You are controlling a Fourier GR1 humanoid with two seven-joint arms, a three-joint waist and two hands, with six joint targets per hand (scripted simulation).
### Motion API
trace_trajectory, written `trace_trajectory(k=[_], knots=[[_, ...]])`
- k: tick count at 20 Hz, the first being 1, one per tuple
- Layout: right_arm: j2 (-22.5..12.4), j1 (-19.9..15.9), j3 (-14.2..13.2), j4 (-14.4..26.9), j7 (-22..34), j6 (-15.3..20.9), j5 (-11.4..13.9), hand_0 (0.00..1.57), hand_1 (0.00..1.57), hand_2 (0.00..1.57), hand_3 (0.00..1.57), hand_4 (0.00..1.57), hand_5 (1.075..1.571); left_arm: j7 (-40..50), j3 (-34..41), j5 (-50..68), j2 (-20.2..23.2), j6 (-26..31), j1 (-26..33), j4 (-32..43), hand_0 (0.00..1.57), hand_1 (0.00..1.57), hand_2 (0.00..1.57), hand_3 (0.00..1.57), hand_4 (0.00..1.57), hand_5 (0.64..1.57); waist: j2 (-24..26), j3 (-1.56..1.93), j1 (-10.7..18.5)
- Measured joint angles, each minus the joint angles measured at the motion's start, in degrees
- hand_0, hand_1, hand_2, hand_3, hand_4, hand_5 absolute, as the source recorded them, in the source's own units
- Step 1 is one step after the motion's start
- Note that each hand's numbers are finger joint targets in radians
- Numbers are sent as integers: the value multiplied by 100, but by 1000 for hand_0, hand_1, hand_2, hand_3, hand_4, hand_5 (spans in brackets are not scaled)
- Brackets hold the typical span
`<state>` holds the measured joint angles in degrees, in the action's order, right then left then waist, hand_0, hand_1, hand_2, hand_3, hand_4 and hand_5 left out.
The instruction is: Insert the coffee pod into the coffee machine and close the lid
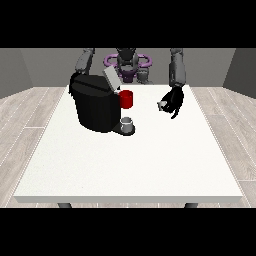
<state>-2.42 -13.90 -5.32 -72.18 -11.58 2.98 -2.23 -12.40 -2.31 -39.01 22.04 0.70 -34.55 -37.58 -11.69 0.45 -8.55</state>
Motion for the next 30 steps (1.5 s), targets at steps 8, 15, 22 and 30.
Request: trace_trajectory(k=[8, 15, 22, 30], knots=[[-108, 147, -152, 271, -305, -201, -168, 0, 0, 0, 0, 284, 1571, -550, 144, 94, -203, -17, -96, 84, 1400, 1400, 1400, 1307, 625, 1571, 79, -37, 43], [-229, 130, -244, 702, -551, -308, -189, 0, 0, 0, 0, 262, 1571, -530, 293, 241, -310, 383, -345, 25, 1404, 1404, 1377, 1284, 602, 1571, 301, -42, 183], [-138, 147, -103, 882, -477, -177, -34, 0, 0, 0, 0, 251, 1571, -35, 411, 422, -498, 862, -812, -188, 1385, 1385, 1417, 1373, 592, 1571, 716, -44, 208], [-257, 363, -145, 966, -403, -257, -70, 0, 0, 0, 0, 154, 1571, 359, 377, 520, -715, 1305, -870, -594, 1461, 1461, 1471, 1425, 629, 1571, 1116, -44, 270]])
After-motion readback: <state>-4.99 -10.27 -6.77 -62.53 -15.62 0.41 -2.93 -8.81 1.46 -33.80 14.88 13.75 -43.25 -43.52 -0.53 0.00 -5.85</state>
